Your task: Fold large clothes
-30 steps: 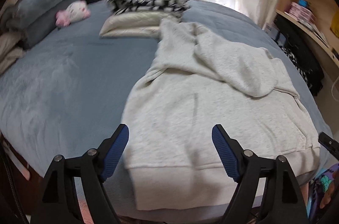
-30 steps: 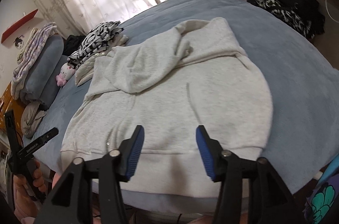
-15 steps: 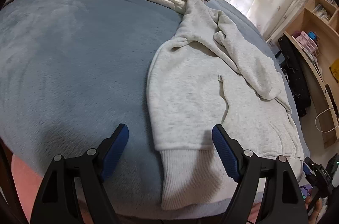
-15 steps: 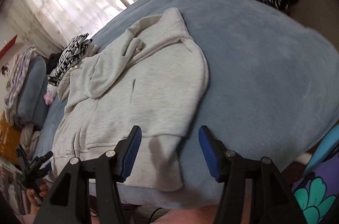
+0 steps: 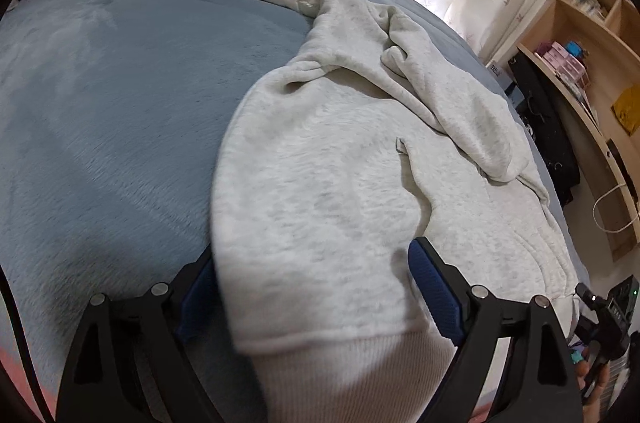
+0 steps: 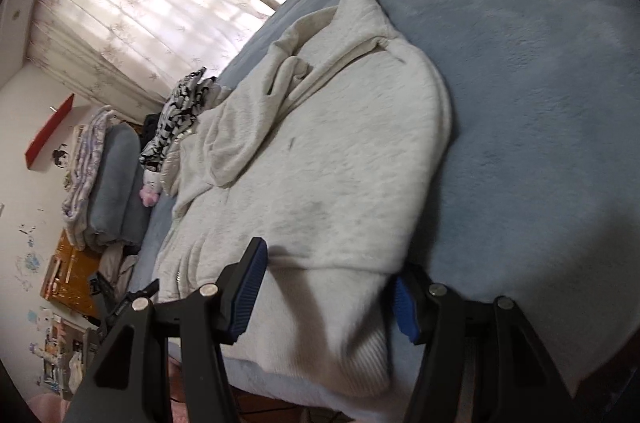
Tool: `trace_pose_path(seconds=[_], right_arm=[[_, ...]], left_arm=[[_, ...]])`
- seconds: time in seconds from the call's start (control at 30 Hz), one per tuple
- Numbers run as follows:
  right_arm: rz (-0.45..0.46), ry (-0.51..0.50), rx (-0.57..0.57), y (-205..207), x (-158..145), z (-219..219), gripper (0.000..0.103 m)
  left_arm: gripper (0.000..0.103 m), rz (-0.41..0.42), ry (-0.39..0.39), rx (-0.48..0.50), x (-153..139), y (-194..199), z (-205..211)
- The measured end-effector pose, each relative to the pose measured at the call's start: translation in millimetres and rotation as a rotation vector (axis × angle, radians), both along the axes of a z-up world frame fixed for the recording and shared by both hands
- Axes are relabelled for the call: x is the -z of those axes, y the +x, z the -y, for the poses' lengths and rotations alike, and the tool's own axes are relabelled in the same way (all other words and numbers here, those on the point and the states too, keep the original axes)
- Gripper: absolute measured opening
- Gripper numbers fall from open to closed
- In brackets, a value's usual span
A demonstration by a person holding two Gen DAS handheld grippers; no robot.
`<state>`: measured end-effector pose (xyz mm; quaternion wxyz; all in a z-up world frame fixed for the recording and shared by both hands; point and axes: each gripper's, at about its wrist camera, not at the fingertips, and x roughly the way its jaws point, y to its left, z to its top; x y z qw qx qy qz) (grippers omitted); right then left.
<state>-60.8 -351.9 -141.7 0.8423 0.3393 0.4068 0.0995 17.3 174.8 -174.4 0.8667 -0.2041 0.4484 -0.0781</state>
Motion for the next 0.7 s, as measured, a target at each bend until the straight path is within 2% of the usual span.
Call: trace_pose_path(seconds=[0.07,0.13,0.2,0.4,0.43,0.47,0.5,0.53,0.57,0.6,0.7], right_arm=[[0.016,0.006,-0.007,3,2,-3,0.058],[0.032,0.020,-0.019,4,3,-3,0.058],[0.050,0.030,-0.040,4,1,-4,0.056],[0.069,0.042,-0.106,13,3,-13,0.045],[0.067,0.056,-0.107,14,4,-13,0.042],[0.062,0.072,-0.111,17,6,-14,0.032],[0.058,0.076,-0.110,18,6,-14,0.026],[0.058,0.082,-0.105,19,6,-15,0.022],[0.061,0.094,-0.107,20,6,-17,0.016],[0.062,0.096,-0.104,19,5,-17,0.015],[0.076,0.077,-0.086,16,-4,-21,0.013]], left_arm=[[0.087,0.005,-0.013,0.009,0,2,0],[0.072,0.013,-0.044,0.018,0,5,0],[0.067,0.014,-0.076,0.016,1,7,0],[0.060,0.025,-0.096,0.015,6,10,0],[0.055,0.023,-0.091,0.011,6,9,0],[0.049,0.023,-0.087,0.007,6,10,0],[0.033,0.023,-0.094,0.006,6,10,-1],[0.025,0.016,-0.117,0.006,8,11,-3],[0.021,0.009,-0.139,-0.005,8,11,-5],[0.014,0.007,-0.147,-0.022,7,12,-5],[0.009,-0.004,-0.146,-0.069,1,9,-5]])
